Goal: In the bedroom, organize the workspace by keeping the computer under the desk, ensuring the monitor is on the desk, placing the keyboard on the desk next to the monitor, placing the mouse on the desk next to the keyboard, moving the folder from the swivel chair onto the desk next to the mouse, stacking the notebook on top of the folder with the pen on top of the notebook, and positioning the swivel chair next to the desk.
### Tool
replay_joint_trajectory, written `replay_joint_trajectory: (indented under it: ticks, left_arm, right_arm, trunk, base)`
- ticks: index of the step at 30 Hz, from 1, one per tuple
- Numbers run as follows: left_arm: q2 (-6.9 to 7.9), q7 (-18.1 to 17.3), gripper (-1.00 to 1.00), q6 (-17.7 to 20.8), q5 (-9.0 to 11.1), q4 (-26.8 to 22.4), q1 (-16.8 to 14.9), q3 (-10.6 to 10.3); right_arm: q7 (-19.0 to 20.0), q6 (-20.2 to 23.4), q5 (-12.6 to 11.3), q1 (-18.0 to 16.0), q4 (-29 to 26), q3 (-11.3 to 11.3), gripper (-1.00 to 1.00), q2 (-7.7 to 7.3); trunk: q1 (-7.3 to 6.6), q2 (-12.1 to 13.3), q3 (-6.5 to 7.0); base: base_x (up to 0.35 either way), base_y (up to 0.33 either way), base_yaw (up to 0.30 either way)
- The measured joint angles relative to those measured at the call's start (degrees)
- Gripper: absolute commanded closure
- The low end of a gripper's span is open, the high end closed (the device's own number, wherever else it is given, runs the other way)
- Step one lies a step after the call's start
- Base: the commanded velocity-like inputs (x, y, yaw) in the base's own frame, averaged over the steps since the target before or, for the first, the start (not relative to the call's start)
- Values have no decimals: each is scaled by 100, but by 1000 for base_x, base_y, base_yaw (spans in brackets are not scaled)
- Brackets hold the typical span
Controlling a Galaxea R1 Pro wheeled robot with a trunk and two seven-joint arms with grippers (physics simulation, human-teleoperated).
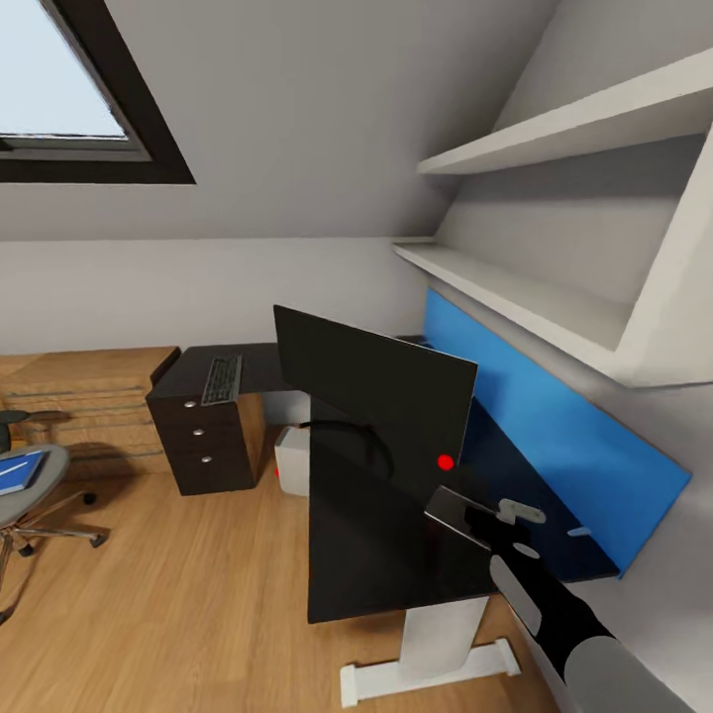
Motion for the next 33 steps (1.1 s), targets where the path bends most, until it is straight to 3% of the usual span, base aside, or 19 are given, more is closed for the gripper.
replay_joint_trajectory:
  ticks: [10, 12, 14, 18, 26, 33]
  left_arm:
    - [167, 16, -100, 7, 26, -1, -2, 16]
    - [205, 15, -100, 6, 100, -4, -1, 21]
    - [227, 7, -100, 0, 307, -22, 1, 20]
    - [227, -1, -100, -6, 364, -32, -1, 15]
    - [227, 24, -100, 3, 401, -167, -3, 25]
    - [211, 34, -100, 37, 669, -478, -4, 108]
  right_arm:
    - [12, -12, 22, 0, 377, -5, -100, 10]
    - [17, -31, 38, -4, 576, -12, -100, 8]
    - [11, -220, 194, -21, 1090, -21, -100, 9]
    - [4, -338, 298, -36, 1375, -20, -100, 10]
    - [-3, -366, 332, -63, 1498, -20, -100, 10]
    - [-4, -362, 333, -72, 1505, -20, -100, -1]
  trunk:
    - [0, 0, 0]
    - [0, 0, 0]
    - [0, 0, -1]
    - [0, 0, 0]
    - [3, 0, 0]
    - [3, 0, 0]
  base:
    - [327, 66, 0]
    - [329, 111, 0]
    - [330, 113, 0]
    - [295, 73, 0]
    - [64, 10, 0]
    - [2, 0, 0]
